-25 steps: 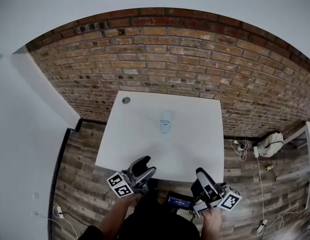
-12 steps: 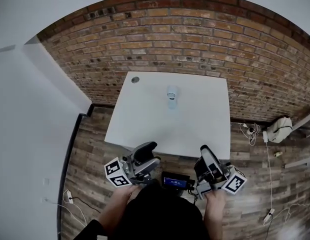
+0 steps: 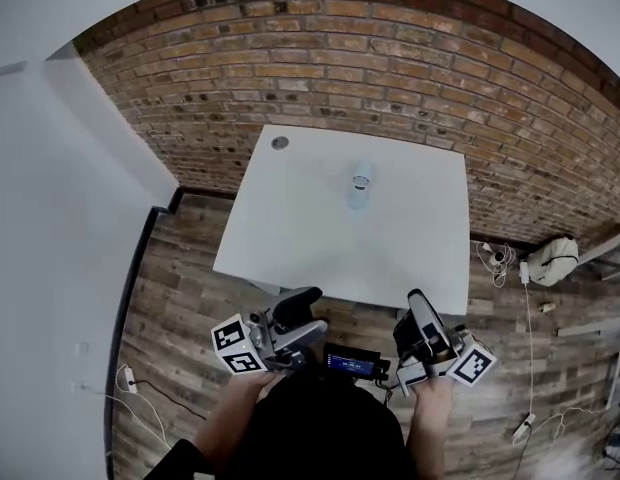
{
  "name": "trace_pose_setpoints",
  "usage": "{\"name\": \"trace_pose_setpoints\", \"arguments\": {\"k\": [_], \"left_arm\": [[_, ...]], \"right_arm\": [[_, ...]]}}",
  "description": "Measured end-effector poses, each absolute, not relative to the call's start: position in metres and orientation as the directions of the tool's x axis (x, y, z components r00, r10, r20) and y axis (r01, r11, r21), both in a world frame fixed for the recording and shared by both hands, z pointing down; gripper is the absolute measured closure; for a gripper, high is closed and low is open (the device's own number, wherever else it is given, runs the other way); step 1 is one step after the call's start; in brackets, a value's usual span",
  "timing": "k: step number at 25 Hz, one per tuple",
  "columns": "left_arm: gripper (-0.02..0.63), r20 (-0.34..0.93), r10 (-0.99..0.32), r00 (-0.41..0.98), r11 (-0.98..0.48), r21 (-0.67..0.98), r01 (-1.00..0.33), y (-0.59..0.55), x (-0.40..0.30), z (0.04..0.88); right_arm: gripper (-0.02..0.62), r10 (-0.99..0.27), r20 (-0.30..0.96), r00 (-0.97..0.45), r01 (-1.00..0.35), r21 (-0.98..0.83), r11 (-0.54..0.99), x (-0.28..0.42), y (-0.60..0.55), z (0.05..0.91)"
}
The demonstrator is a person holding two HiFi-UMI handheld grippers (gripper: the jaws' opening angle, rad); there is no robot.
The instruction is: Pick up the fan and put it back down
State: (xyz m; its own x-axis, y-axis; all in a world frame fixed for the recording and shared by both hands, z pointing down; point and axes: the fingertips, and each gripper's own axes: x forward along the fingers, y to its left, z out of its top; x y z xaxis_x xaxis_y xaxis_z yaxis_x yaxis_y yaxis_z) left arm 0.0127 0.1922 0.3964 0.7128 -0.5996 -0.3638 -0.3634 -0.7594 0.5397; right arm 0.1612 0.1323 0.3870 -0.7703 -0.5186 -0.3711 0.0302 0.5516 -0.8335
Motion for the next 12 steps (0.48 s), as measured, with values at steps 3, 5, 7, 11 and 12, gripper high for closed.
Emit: {"name": "trace_pose_setpoints", "arguments": {"k": [3,5,7,11,12], "left_arm": [[0.334,-0.365,-0.606,0.707,-0.752,0.552,-0.359,0.188,0.004,0.400],[0.334,-0.371,-0.609,0.701,-0.748,0.563,-0.351,0.184,-0.002,0.401],[0.334,-0.379,-0.606,0.699,-0.748,0.570,-0.339,0.181,-0.005,0.402],[0.334,-0.389,-0.592,0.706,-0.756,0.571,-0.320,0.174,-0.004,0.400],[0.334,-0.390,-0.590,0.707,-0.757,0.572,-0.317,0.173,-0.005,0.401]], "right_arm": [[0.569,-0.523,-0.359,-0.773,0.022,-0.839,0.543,0.154,0.134,0.391],[0.569,-0.526,-0.351,-0.774,0.005,-0.835,0.550,0.149,0.135,0.389],[0.569,-0.530,-0.352,-0.772,0.002,-0.835,0.551,0.148,0.135,0.388],[0.569,-0.544,-0.334,-0.770,-0.016,-0.842,0.540,0.149,0.132,0.390],[0.569,-0.545,-0.329,-0.771,-0.026,-0.839,0.543,0.148,0.131,0.389]]}}
